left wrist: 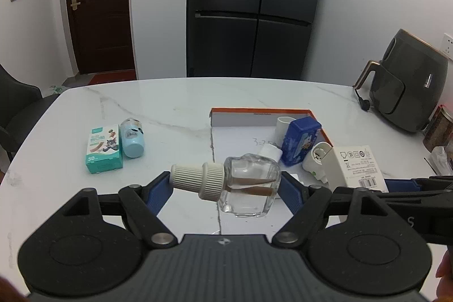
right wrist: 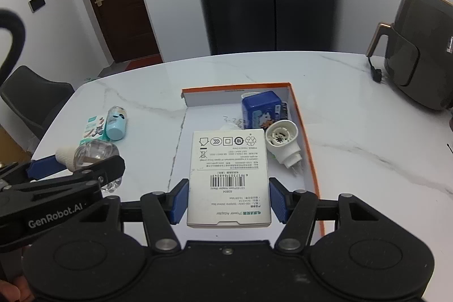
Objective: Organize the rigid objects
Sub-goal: 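Carry the glass bottle and white product box toward the orange-rimmed tray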
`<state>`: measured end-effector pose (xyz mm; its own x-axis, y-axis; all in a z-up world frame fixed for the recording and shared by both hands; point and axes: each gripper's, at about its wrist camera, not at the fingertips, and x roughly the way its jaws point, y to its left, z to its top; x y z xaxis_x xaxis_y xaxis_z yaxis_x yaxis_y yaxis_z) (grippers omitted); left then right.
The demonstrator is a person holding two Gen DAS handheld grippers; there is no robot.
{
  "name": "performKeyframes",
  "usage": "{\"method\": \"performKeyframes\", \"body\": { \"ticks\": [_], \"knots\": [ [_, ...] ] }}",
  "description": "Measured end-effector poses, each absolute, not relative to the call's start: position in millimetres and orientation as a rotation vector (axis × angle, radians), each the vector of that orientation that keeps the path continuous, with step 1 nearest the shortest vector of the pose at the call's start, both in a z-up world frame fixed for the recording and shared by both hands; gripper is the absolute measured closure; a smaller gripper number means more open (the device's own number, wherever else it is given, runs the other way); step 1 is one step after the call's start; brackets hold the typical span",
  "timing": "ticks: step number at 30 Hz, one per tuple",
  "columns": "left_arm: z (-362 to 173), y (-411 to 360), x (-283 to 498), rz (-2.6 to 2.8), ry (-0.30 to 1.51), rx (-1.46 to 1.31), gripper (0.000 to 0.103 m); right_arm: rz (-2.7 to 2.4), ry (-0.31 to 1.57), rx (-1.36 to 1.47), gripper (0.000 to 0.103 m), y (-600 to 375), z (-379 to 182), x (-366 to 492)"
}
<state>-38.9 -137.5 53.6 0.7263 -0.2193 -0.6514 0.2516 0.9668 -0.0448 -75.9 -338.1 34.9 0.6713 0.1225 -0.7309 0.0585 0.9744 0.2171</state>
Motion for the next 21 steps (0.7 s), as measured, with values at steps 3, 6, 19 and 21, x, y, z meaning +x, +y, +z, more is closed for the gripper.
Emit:
{"method": "performKeyframes", "body": {
  "ticks": [3,6,19,21],
  "knots": [
    [53.0,-143.0,-40.0,-0.266,0.713,0.049,0.022,0.03,0.837,0.233,0.032,-343.3,33.8,-78.8],
    [52.2,-148.5,-41.4,-0.272,0.714,0.05,0.022,0.024,0.838,0.237,0.032,-348.9,32.9,-81.2],
    [47.6,-167.5,-44.0,-0.289,0.719,0.047,0.021,-0.011,0.841,0.25,0.032,-373.2,29.4,-88.5],
    [47.1,-168.7,-43.3,-0.29,0.72,0.047,0.021,-0.012,0.84,0.252,0.032,-375.9,28.9,-87.8]
  ]
}}
